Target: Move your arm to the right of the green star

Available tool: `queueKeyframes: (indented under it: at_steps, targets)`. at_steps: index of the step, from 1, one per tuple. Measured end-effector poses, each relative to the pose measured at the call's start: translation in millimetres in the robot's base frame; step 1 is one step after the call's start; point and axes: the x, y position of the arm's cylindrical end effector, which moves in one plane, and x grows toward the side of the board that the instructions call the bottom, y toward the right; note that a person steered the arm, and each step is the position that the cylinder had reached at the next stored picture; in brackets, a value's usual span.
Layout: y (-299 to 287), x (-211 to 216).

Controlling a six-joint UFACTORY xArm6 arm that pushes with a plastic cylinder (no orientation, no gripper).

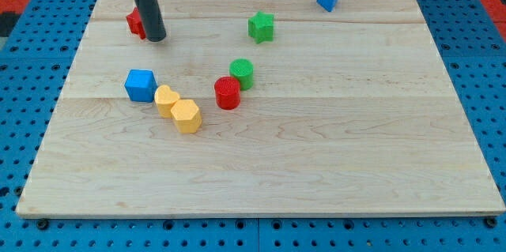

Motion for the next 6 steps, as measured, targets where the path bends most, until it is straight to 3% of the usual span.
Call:
queueKeyframes:
  at_steps: [1,2,4,5,6]
  targets:
    - [-63,-17]
    - [-74,-29]
    - [25,-12]
    - [130,25]
    - [192,73]
